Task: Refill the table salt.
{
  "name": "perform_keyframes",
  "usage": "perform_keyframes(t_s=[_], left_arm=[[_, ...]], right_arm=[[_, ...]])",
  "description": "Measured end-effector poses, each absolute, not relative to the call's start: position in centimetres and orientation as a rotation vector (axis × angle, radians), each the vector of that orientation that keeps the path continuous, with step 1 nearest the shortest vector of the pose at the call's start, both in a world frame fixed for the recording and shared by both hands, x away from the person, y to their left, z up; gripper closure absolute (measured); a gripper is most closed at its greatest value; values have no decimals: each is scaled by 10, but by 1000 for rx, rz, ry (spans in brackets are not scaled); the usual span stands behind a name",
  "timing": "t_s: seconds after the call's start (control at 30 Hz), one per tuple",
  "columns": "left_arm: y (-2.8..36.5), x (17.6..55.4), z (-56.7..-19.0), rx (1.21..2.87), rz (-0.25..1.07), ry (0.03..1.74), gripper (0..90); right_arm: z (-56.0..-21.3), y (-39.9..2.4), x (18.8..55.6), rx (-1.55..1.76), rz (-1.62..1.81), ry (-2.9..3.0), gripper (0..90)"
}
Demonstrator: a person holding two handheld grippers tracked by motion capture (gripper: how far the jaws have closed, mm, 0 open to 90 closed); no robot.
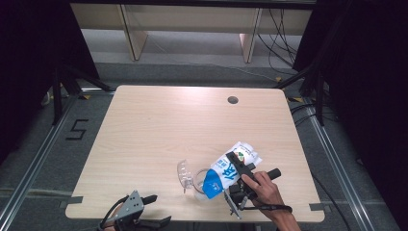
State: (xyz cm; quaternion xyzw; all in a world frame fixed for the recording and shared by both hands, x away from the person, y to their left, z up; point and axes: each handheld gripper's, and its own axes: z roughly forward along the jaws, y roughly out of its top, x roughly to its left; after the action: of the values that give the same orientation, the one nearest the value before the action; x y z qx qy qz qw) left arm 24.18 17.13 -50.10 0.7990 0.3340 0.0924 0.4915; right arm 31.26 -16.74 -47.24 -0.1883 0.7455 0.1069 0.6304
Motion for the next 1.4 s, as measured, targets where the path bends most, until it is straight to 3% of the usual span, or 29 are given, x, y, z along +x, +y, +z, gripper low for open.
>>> perform_keyframes(t_s=[1.4], left_arm=[[171, 241, -501, 1935, 223, 814, 151]], right_arm=[[-474, -167, 312, -438, 221, 1681, 517]])
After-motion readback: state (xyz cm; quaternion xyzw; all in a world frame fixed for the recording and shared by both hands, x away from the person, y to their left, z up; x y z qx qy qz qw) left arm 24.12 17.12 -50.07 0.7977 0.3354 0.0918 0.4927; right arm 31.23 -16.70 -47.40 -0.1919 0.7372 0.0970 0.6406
